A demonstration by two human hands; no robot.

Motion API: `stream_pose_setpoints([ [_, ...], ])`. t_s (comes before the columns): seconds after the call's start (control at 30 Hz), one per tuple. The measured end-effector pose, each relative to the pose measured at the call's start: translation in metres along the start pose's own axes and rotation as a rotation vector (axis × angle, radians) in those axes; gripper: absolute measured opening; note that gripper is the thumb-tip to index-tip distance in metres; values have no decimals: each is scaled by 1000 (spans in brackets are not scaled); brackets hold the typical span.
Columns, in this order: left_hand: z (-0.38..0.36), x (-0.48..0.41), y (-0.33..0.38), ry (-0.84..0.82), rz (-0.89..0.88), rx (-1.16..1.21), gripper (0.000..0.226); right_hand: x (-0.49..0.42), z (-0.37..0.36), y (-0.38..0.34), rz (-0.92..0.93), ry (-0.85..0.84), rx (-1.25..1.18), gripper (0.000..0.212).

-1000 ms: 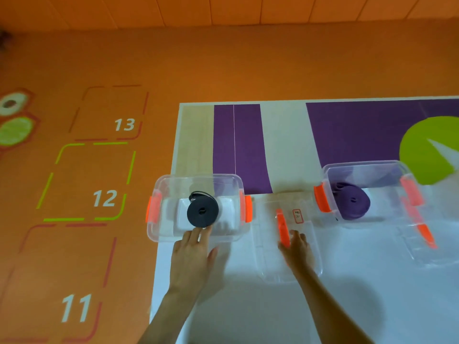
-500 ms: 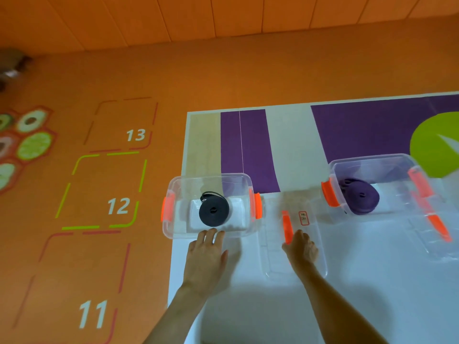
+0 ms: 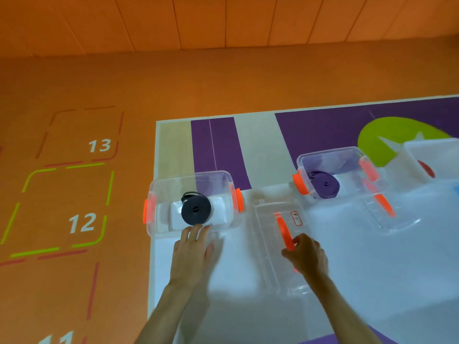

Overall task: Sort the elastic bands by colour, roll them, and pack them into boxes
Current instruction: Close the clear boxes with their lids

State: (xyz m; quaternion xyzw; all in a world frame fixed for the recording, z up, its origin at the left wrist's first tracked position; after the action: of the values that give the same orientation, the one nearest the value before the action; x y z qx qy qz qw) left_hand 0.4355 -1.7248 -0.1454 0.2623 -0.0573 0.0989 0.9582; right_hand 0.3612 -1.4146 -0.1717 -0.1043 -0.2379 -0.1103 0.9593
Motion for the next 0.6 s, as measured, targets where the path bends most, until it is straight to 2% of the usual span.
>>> stream_pose_setpoints([
  [0.13,0,0,0,46,-32,37,36,14,39,2,23,110,-15,34],
  [0.23,6,-4,0,55,-26,187,38,14,63,-17,105,156,4,33],
  [0.3,16,-7,-3,114,-7,310,33,10,74,-43,206,161,32,36],
  [0.4,37,-8,-14,268,90,456,42,2,78,-101,404,170,126,39],
  [0.5,54,-10,-38,384,228,616,51,-3,70,-169,602,196,214,33],
  [0.6,70,-16,-63,468,277,687,48,-6,51,-232,774,177,265,27],
])
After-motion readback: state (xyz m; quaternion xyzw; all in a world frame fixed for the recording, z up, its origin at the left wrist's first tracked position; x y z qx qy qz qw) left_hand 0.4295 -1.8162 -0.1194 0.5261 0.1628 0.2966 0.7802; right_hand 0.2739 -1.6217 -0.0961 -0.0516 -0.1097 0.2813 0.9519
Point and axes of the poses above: each hand's wrist, its own x-axis away from the middle knuckle, its own z-axis out of the back of the hand, y = z × x, the point moved 5 cm from there along -x, towards the middle knuckle, and after that the axes turned 10 degrees about x, right-handed, at the moved point
